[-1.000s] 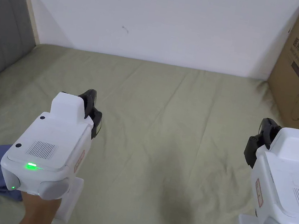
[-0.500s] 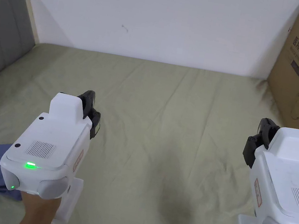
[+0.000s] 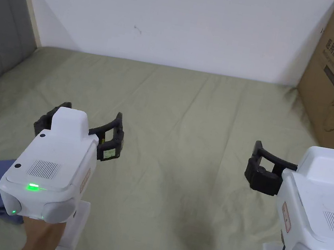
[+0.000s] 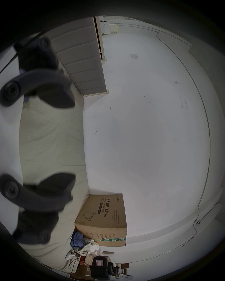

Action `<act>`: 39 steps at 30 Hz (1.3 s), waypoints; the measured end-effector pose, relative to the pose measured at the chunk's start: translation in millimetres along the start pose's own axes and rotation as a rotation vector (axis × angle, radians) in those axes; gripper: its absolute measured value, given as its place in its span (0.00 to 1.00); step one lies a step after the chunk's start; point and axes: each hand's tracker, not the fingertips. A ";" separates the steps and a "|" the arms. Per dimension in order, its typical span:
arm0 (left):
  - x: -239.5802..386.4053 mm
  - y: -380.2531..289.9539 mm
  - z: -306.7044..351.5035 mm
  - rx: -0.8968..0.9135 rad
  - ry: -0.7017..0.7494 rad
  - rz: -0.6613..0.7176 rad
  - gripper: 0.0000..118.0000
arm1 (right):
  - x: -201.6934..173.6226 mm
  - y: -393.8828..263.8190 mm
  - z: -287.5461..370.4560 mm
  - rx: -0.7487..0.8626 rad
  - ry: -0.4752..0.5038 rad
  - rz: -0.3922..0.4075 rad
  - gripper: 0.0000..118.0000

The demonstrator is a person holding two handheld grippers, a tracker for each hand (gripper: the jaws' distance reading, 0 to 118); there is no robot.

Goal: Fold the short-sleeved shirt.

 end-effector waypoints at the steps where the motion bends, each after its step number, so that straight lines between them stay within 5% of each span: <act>1: -0.6 -0.2 -0.5 -0.001 -0.002 0.006 1.00 | -0.3 -0.1 0.7 0.002 -0.002 0.000 0.99; 39: -1.0 -0.2 2.7 0.035 0.027 -0.020 1.00 | 1.4 -0.1 -0.3 -0.002 -0.027 -0.005 0.99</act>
